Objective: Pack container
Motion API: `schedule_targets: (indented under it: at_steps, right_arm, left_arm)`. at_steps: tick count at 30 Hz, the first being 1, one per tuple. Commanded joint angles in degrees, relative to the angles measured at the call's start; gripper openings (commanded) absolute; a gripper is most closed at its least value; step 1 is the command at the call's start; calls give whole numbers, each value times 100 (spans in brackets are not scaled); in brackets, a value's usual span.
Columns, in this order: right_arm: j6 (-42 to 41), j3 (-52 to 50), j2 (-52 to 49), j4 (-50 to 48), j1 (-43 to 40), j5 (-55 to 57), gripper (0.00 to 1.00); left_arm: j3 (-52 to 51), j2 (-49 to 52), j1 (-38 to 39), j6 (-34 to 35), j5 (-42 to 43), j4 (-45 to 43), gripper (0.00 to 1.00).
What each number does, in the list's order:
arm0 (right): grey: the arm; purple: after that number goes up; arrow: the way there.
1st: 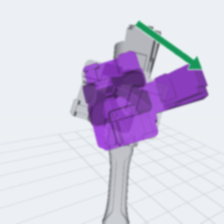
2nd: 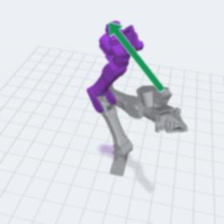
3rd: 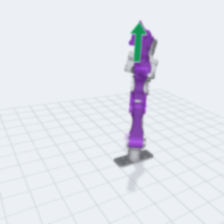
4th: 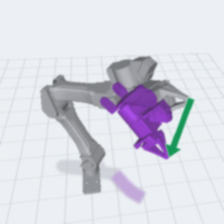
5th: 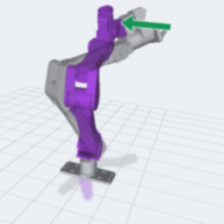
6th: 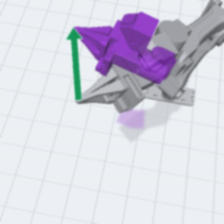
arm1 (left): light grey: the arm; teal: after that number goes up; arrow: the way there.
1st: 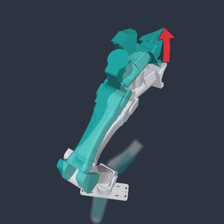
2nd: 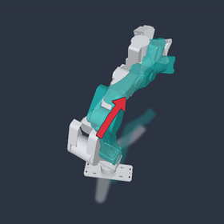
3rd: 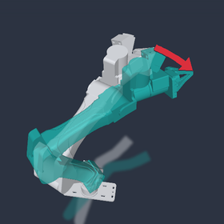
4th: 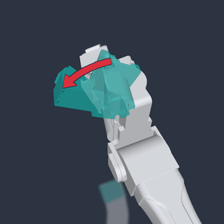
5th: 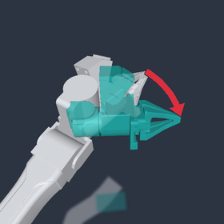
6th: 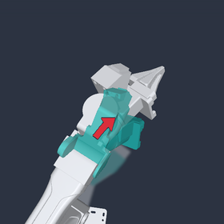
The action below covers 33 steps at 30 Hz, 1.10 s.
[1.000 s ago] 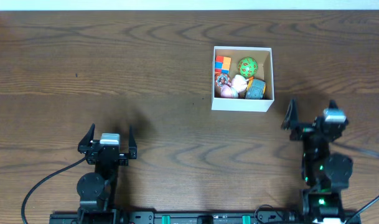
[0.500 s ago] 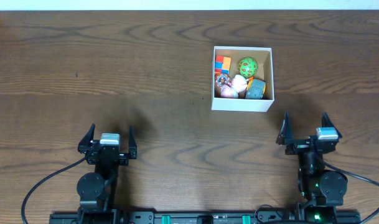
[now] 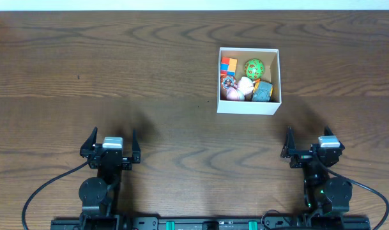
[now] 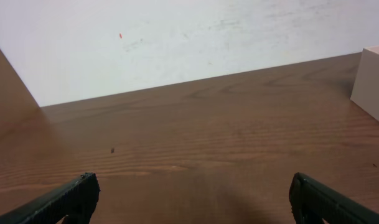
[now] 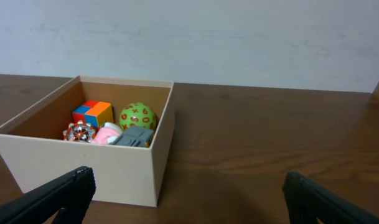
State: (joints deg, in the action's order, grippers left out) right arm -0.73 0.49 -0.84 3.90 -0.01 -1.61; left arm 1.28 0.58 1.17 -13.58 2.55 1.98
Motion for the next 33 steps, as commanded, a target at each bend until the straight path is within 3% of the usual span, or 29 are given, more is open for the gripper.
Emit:
schedule_targets:
  at_steps: [1, 5, 33]
  right_arm:
    - [254, -17, 57, 24, 46, -44, 99]
    - [616, -17, 57, 42, 46, -39, 99]
    - [507, -17, -146, 20, 46, -76, 99]
  left_arm:
    - [-105, -28, -28, -52, -177, 214, 98]
    - [-105, -28, -28, -52, -177, 214, 98]
    - [-105, -28, -28, -52, -177, 214, 98]
